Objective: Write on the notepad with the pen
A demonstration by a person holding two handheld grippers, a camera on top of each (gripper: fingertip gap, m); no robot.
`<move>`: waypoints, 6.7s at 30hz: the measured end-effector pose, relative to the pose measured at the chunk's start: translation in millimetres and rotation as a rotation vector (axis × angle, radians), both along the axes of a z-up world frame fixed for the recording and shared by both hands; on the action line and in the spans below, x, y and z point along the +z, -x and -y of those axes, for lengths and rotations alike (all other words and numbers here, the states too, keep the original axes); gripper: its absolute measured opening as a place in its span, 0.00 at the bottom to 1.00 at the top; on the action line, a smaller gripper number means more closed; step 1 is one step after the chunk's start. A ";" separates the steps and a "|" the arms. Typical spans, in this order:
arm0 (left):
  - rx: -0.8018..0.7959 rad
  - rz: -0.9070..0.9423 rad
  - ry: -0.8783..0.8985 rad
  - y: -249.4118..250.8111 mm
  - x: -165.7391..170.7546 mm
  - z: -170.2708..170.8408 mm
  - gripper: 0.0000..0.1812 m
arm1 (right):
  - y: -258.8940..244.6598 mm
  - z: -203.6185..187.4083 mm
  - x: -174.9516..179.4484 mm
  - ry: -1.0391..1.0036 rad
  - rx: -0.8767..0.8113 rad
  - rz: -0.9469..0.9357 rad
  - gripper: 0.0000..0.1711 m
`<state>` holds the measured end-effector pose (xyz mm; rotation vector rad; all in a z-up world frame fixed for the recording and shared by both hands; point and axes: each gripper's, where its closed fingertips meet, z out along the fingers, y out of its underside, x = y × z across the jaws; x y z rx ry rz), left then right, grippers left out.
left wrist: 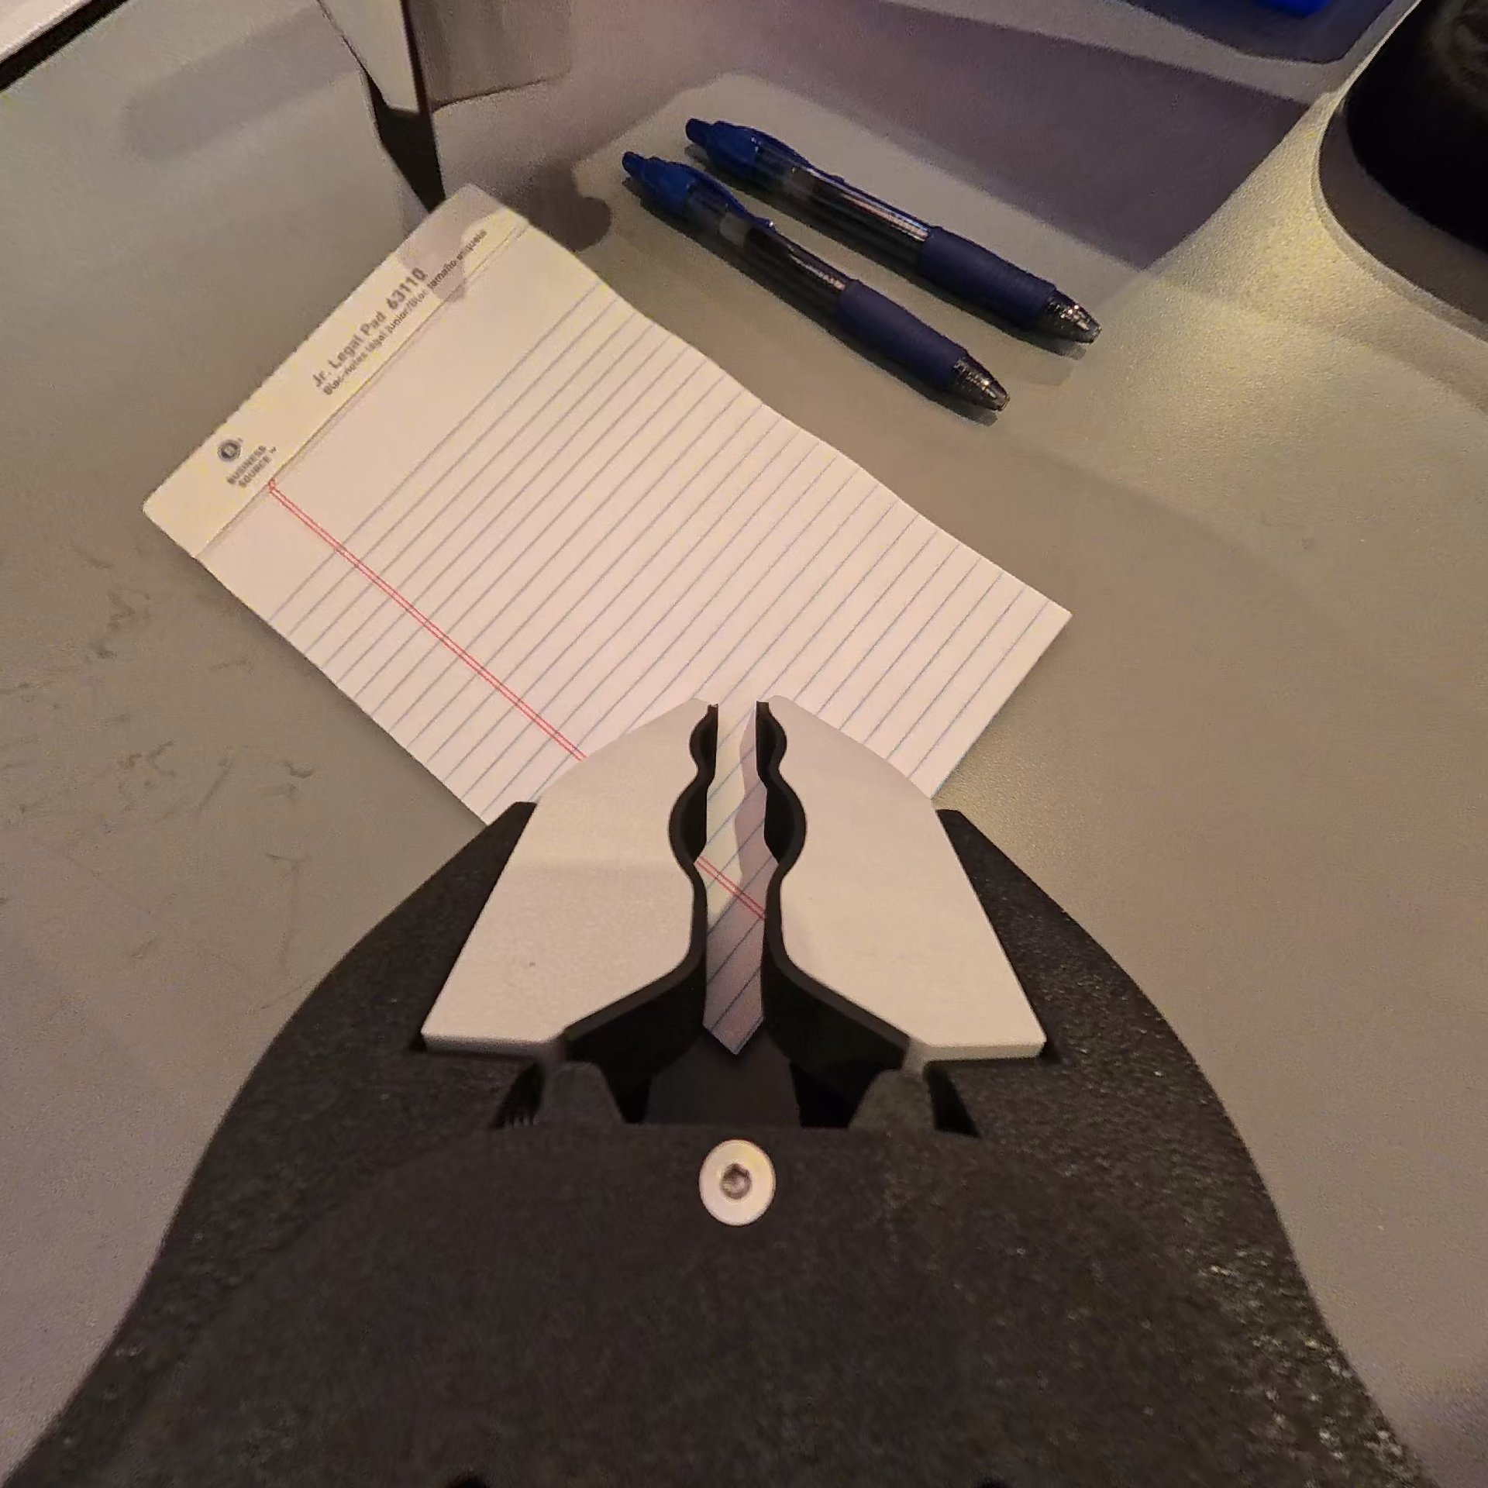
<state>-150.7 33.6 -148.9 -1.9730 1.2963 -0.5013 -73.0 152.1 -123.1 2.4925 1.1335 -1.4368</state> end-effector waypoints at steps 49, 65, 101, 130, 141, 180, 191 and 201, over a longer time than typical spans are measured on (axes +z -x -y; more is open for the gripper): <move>0.270 -0.039 0.131 7.8 15.3 -68.5 0.33 | 16.9 47.8 22.7 -0.532 -0.446 0.108 0.16; 0.209 0.033 0.130 3.8 2.1 -67.6 0.26 | 13.6 60.6 -4.3 -0.097 -0.703 0.221 0.44; 0.177 0.088 0.141 -4.9 -0.4 -55.0 0.00 | 25.3 50.2 12.1 0.080 -0.980 -0.168 0.38; 0.276 0.243 0.113 4.2 21.4 -71.2 0.24 | 40.8 50.6 13.9 -0.108 -0.803 -0.104 0.04; 0.250 0.647 0.487 -6.0 45.4 -67.7 0.39 | 37.5 74.9 77.1 -0.484 -0.613 -0.121 0.02; -0.179 0.844 0.300 -35.1 120.1 -10.8 0.41 | 3.2 152.4 238.3 -0.362 -0.470 -0.749 0.01; -0.306 0.955 0.388 -33.1 139.6 7.4 0.36 | 10.6 155.1 252.5 -0.326 -0.411 -0.813 0.01; -0.414 1.112 0.488 -21.7 163.6 17.4 0.34 | 17.5 165.2 283.0 -0.345 -0.356 -0.873 0.01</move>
